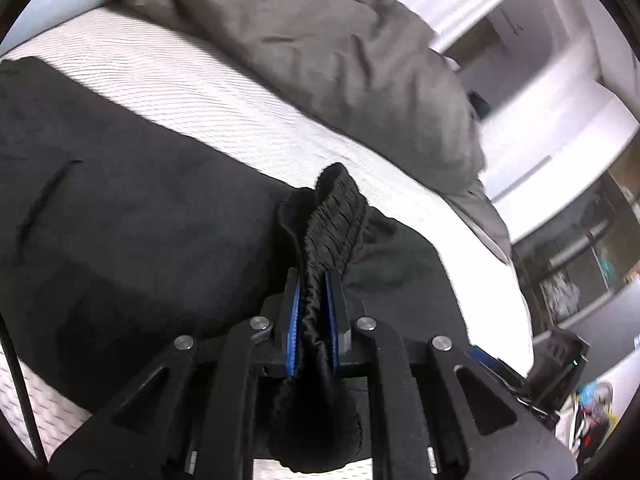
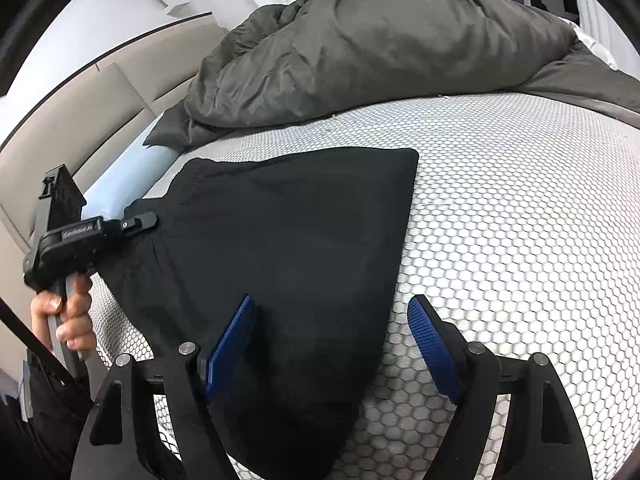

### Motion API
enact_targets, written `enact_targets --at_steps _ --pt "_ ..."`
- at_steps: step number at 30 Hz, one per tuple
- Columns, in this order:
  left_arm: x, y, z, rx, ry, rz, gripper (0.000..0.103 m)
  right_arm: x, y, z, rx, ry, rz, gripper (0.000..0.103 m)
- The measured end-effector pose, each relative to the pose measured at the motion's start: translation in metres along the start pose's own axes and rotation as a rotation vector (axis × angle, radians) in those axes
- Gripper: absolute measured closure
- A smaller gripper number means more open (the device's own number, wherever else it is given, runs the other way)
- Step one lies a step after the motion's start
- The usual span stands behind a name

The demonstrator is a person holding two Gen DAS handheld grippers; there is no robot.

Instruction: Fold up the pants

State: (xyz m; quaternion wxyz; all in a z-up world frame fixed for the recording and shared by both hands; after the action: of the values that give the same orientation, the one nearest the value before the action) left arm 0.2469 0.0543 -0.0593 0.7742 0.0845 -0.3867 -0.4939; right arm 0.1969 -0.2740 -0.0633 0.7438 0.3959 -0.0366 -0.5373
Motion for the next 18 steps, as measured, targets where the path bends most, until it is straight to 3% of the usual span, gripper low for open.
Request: enact_targets --at_steps 4,7,8,9,12,15,18 --pt "-0.035 -0.010 -0.012 -0.058 0.126 -0.039 0.087 -0.006 0.001 -0.005 -0.005 0.006 0.007 0.023" --pt "-0.038 -0.006 0.001 -0.030 0.163 -0.063 0.077 -0.007 0.002 -0.005 -0.004 0.007 0.007 0.023" --pt "-0.039 -0.002 0.010 -0.007 0.188 -0.065 0.065 -0.006 0.003 -0.004 -0.002 0.008 0.007 0.023" --pt "-0.039 0.000 0.020 0.023 0.201 -0.060 0.047 -0.005 0.004 -0.001 0.003 0.009 0.007 0.023" --pt "-0.022 -0.005 0.051 0.106 0.114 -0.063 0.023 0.002 0.007 0.009 0.025 0.025 -0.016 0.023" --pt "0.012 -0.019 0.061 0.119 0.027 -0.136 0.000 0.013 0.003 0.019 0.024 0.059 -0.069 0.023" --pt "0.057 -0.048 0.037 0.050 -0.014 -0.258 0.001 0.016 -0.015 0.029 0.012 0.111 -0.111 0.023"
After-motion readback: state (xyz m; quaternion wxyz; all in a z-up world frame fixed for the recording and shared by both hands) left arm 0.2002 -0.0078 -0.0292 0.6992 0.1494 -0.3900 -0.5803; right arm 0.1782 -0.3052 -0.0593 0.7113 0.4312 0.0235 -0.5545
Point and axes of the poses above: each gripper's, at about its wrist camera, not at the fingertips, and z roughly against the way its jaws point, x to its right, y to its top, the point moved 8 cm from there along -z, roughly the way its jaws point, and after that the axes turned 6 degrees about y, right-handed, at the moved point
